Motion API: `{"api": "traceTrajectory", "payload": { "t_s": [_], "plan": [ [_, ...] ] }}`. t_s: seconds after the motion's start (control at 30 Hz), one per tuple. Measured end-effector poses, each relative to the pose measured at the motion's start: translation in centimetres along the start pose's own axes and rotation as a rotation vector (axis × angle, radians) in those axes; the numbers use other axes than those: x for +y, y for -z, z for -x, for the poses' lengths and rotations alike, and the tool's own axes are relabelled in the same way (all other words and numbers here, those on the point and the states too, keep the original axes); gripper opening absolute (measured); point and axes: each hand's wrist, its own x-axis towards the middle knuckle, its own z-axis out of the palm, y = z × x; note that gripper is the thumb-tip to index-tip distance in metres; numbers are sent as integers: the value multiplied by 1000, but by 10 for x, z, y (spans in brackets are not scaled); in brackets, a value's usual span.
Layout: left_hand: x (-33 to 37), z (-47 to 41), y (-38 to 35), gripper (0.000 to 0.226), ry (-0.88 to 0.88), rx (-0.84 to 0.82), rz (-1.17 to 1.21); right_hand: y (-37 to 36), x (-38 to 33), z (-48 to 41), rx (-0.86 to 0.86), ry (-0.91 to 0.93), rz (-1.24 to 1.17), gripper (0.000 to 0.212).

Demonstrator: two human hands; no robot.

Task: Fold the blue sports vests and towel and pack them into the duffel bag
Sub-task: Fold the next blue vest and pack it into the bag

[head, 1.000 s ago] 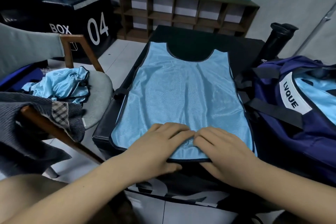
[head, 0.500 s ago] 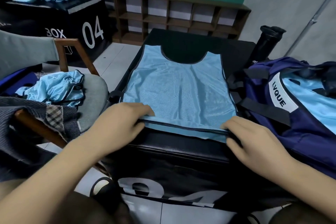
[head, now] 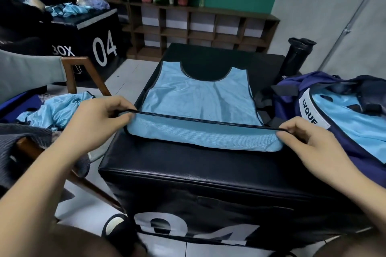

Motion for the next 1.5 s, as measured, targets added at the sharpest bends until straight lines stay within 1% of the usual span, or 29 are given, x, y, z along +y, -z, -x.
{"api": "traceTrajectory", "payload": {
  "t_s": [0.1,0.13,0.2,0.3,0.4,0.43,0.53,0.57,0.63,0.73,0.8,0.9,1.0,1.07,1.13,1.23,1.37,1.5],
  "plan": [
    [3,-2,-6,11,26,51,200,0,2,-4,-47,-46,-185,3],
    [5,-2,-8,11,36,63,293,0,1,-5,-38,-57,-239,4],
    [7,-3,-11,6,68,72,469,0,-1,-6,-8,-68,-315,8],
    [5,-6,-12,10,117,33,696,3,-5,-8,13,-57,-355,24],
    [1,-8,-12,12,144,-26,814,8,-7,-7,-9,-53,-366,33],
    [1,-8,-11,13,159,-48,833,9,-8,-6,-24,-60,-377,31],
    [5,-8,-7,16,229,-92,895,12,-13,-2,-54,-86,-444,16],
    [7,-9,-7,17,258,-83,878,13,-14,-2,-53,-94,-442,15],
    [10,-13,-10,19,280,-69,765,13,-16,-7,-59,-110,-423,15],
    [16,-23,-17,15,264,-102,587,8,-14,-24,-46,-160,-425,14],
    [19,-37,-18,14,253,-128,486,4,-11,-41,-20,-161,-381,15],
    [17,-68,-17,13,248,-118,427,-3,-7,-75,60,-153,-281,15],
    [8,-104,-20,12,245,-51,362,-14,-6,-115,165,-155,-235,15],
    [-4,-128,-25,17,271,-42,346,-23,-3,-144,215,-164,-187,14],
    [-21,-151,-31,28,302,-61,329,-33,1,-171,239,-169,-129,15],
    [-43,-182,-47,38,319,-64,276,-47,14,-210,225,-198,-47,18],
    [-47,-206,-64,28,318,-74,255,-61,33,-248,190,-259,81,17],
    [-56,-227,-75,27,305,-78,161,-75,51,-272,170,-311,179,17]
  ]
}}
